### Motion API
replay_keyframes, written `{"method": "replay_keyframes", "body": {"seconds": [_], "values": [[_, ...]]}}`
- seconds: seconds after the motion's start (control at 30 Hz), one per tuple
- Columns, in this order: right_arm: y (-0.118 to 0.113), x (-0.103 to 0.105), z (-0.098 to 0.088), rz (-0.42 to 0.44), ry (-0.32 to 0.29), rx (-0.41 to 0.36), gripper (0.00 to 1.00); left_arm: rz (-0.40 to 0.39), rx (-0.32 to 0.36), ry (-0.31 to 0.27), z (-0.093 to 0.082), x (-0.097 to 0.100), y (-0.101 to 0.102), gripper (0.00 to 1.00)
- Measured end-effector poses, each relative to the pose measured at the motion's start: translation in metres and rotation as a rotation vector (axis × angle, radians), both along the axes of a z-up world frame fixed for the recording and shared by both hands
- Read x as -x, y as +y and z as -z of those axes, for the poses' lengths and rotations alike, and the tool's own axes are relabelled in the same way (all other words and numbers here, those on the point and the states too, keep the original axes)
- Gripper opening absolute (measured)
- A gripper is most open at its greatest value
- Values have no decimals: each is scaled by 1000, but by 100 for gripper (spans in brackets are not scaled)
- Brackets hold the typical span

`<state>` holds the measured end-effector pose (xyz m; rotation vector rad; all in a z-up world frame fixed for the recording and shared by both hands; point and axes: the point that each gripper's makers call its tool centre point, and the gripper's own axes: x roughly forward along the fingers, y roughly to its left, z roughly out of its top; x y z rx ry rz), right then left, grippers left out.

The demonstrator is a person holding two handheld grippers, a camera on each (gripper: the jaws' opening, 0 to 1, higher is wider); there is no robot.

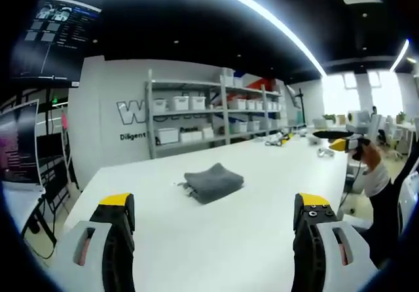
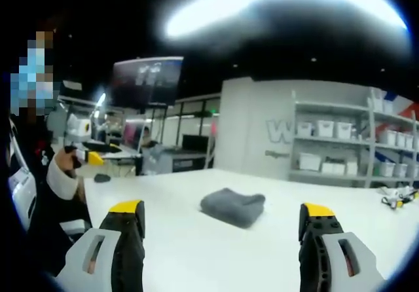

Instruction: Open the folded towel by lifting each exposed corner and separating the folded layers until the towel lies flat within the target outline without major curled edges

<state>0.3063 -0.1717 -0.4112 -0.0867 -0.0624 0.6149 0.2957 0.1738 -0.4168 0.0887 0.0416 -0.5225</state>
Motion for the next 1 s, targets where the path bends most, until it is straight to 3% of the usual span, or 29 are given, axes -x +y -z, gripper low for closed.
{"method": "replay_keyframes", "body": {"seconds": [0.23, 0.6, 1.0], "values": [[0, -1, -2, -3, -3, -9, 99, 0, -1, -5, -1, 0, 0, 100], [2, -4, 5, 2, 2, 61, 99, 1, -2, -6, 0, 1, -1, 100], [3, -4, -1, -12, -9, 34, 100, 1, -7, -5, 0, 1, -1, 100]]}}
